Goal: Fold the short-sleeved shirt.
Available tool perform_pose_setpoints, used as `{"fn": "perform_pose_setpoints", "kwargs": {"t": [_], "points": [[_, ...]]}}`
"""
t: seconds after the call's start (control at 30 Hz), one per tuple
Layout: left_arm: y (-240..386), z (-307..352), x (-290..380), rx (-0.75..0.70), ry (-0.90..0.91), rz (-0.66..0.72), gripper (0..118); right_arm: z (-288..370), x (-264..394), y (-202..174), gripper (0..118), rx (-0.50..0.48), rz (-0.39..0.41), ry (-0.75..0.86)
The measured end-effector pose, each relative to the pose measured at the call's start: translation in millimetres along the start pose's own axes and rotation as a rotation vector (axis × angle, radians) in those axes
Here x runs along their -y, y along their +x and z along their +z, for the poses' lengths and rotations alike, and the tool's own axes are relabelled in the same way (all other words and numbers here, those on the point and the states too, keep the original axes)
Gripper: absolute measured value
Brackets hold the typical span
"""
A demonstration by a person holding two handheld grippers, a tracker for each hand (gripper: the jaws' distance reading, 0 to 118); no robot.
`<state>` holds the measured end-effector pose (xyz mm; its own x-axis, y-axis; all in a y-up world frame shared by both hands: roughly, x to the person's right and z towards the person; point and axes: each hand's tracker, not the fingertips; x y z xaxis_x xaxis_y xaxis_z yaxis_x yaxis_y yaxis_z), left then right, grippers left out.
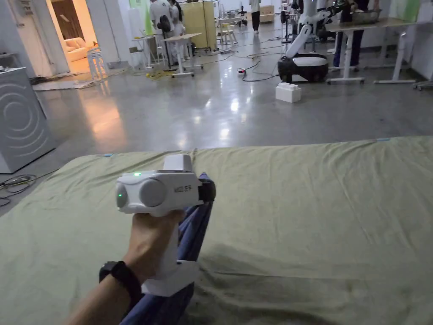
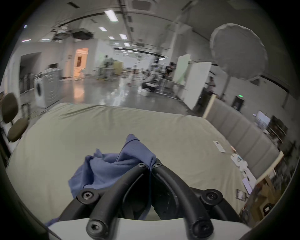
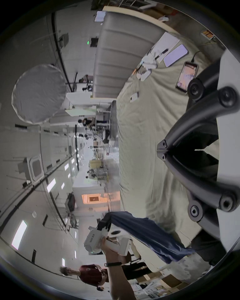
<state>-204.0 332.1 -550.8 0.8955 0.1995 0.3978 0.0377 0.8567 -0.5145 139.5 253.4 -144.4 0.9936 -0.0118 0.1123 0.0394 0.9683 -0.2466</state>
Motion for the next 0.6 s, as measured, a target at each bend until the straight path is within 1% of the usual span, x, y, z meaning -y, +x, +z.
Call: {"fn": "perform_pose_setpoints", "kwargs": {"t": [0.13,0.27,0.37,0.43,0.47,0.5,0.53,0.6], "points": [[100,-51,33,0.184,-0.085,-0.047,1,18,5,20,0,0.075,-0.024,-0.003],[199,-90,106,0.350,-0.234,-0.138,1,29,13,41,0,0.132,-0.046,-0.027],[254,-98,165,0.429,-0.313,-0.167,1,32,20,50,0,0.157,-0.051,-0.049],[286,-101,204,0.473,-0.373,-0.213,1,33,23,55,0,0.168,-0.066,-0.067],[302,-99,224,0.473,-0.393,-0.203,1,33,25,58,0,0.167,-0.081,-0.077],[314,-97,241,0.524,-0.427,-0.207,2,33,27,59,0,0.169,-0.089,-0.081],[324,-97,254,0.539,-0.434,-0.208,2,32,29,59,0,0.172,-0.093,-0.086],[339,-96,277,0.494,-0.442,-0.289,4,29,31,59,0,0.176,-0.094,-0.098]]}}
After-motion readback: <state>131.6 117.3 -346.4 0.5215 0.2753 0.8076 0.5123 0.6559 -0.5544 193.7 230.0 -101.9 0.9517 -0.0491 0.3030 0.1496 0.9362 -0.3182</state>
